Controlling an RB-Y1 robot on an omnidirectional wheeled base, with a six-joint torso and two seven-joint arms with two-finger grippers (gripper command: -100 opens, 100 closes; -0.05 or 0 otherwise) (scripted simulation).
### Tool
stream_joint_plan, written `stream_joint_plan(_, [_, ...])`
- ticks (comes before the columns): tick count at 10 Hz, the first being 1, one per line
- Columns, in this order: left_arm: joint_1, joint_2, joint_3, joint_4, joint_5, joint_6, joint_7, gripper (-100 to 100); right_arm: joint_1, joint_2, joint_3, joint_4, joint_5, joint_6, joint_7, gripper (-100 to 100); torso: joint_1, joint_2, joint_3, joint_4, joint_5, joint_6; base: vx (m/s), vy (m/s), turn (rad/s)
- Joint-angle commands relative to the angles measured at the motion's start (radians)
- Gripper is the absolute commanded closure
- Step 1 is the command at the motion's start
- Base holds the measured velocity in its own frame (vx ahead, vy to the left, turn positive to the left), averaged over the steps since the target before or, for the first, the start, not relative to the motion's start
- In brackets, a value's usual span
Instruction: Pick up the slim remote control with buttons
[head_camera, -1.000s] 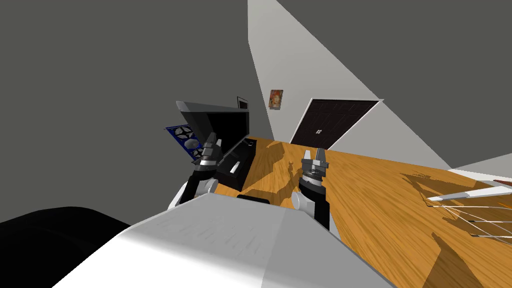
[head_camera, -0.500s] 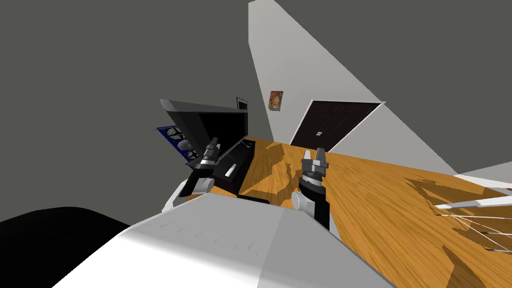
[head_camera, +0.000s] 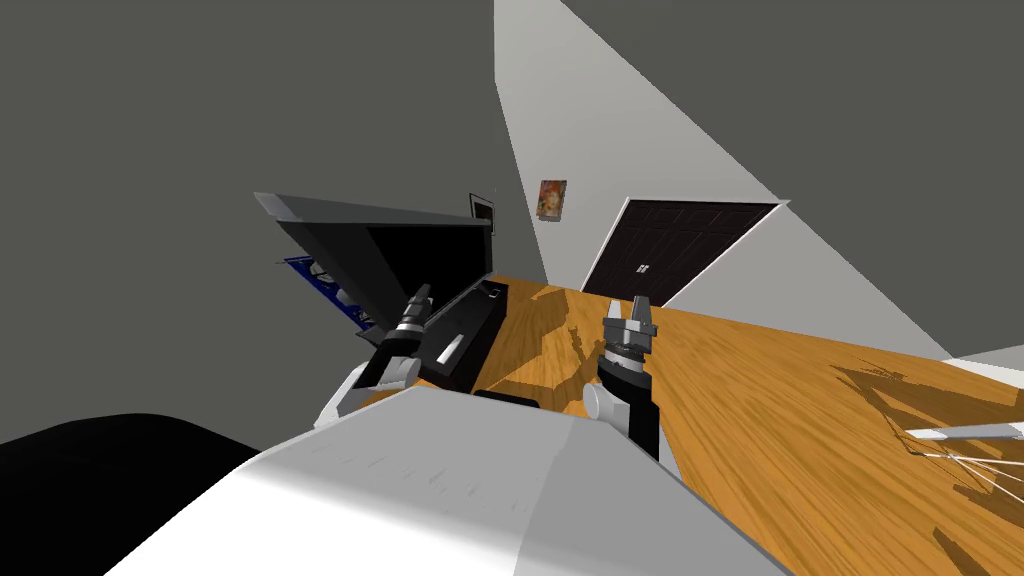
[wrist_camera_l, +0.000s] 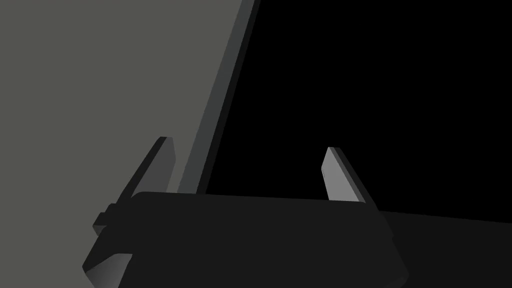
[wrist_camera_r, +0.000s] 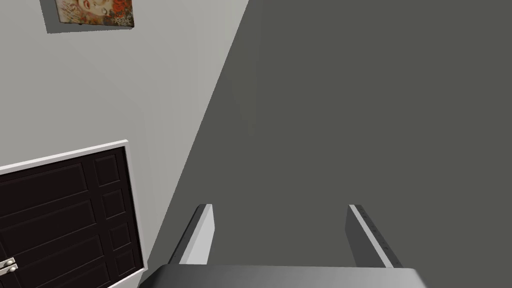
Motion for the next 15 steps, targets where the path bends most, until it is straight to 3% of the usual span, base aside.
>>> stream_joint_plan(1, [-0.009, 0.011, 0.047, 0.036, 0.024, 0.050, 0.000, -100, 0.000, 0.000, 0.000, 0.000, 0.000, 0.000, 0.000, 0, 0.000, 0.000, 0.000, 0.000, 0.000, 0.000, 0.118, -0.092, 0.021])
stream_joint_plan(2, [-0.012, 0.013, 0.076, 0.068, 0.042, 0.079, -0.003, -100, 0.000, 0.000, 0.000, 0.000, 0.000, 0.000, 0.000, 0, 0.000, 0.001, 0.001, 0.000, 0.000, 0.000, 0.186, -0.140, 0.041])
stream_joint_plan(3, [-0.012, 0.013, 0.081, 0.069, 0.042, 0.094, -0.003, -100, 0.000, 0.000, 0.000, 0.000, 0.000, 0.000, 0.000, 0, -0.002, -0.002, -0.001, 0.000, 0.000, 0.000, 0.157, -0.111, 0.025])
stream_joint_plan(5, [-0.020, 0.015, 0.151, 0.138, 0.078, 0.159, -0.006, -100, 0.000, 0.000, 0.000, 0.000, 0.000, 0.000, 0.000, 0, 0.001, -0.001, 0.000, 0.000, 0.000, 0.000, 0.172, -0.109, 0.035])
stream_joint_plan(6, [-0.020, 0.015, 0.151, 0.138, 0.078, 0.178, -0.006, -100, 0.000, 0.000, 0.000, 0.000, 0.000, 0.000, 0.000, 0, -0.001, -0.003, -0.001, 0.000, 0.000, 0.000, 0.134, -0.116, 0.024])
stream_joint_plan(7, [-0.024, 0.016, 0.186, 0.173, 0.096, 0.215, -0.007, -100, 0.000, 0.000, 0.000, 0.000, 0.000, 0.000, 0.000, 0, -0.001, 0.000, 0.000, 0.000, 0.000, 0.000, 0.123, -0.124, 0.014])
stream_joint_plan(8, [-0.024, 0.016, 0.186, 0.173, 0.096, 0.222, -0.007, -100, 0.000, 0.000, 0.000, 0.000, 0.000, 0.000, 0.000, 0, -0.002, 0.001, 0.001, 0.000, 0.000, 0.000, 0.106, -0.083, 0.023])
stream_joint_plan(10, [-0.032, 0.018, 0.254, 0.243, 0.131, 0.289, -0.002, -100, 0.000, 0.000, 0.000, 0.000, 0.000, 0.000, 0.000, 0, 0.002, 0.001, 0.001, 0.000, 0.000, 0.000, 0.173, -0.084, 0.035])
stream_joint_plan(11, [-0.032, 0.018, 0.254, 0.247, 0.131, 0.310, -0.002, -100, 0.000, 0.000, 0.000, 0.000, 0.000, 0.000, 0.000, 0, 0.001, -0.002, -0.001, 0.000, 0.000, 0.000, 0.141, -0.078, 0.017])
stream_joint_plan(12, [-0.037, 0.018, 0.286, 0.277, 0.148, 0.344, 0.003, -100, 0.000, 0.000, 0.000, 0.000, 0.000, 0.000, 0.000, 0, 0.002, 0.000, 0.000, 0.000, 0.000, 0.000, 0.099, -0.087, 0.016])
stream_joint_plan(13, [-0.037, 0.018, 0.286, 0.285, 0.148, 0.355, 0.003, -100, 0.000, 0.000, 0.000, 0.000, 0.000, 0.000, 0.000, 0, 0.001, 0.002, 0.001, 0.000, 0.000, 0.000, 0.089, -0.073, 0.007])
stream_joint_plan(15, [-0.047, 0.021, 0.345, 0.349, 0.180, 0.424, 0.020, -100, 0.000, 0.000, 0.000, 0.000, 0.000, 0.000, 0.000, 0, 0.003, 0.002, 0.001, 0.000, 0.001, 0.000, 0.155, -0.089, 0.026])
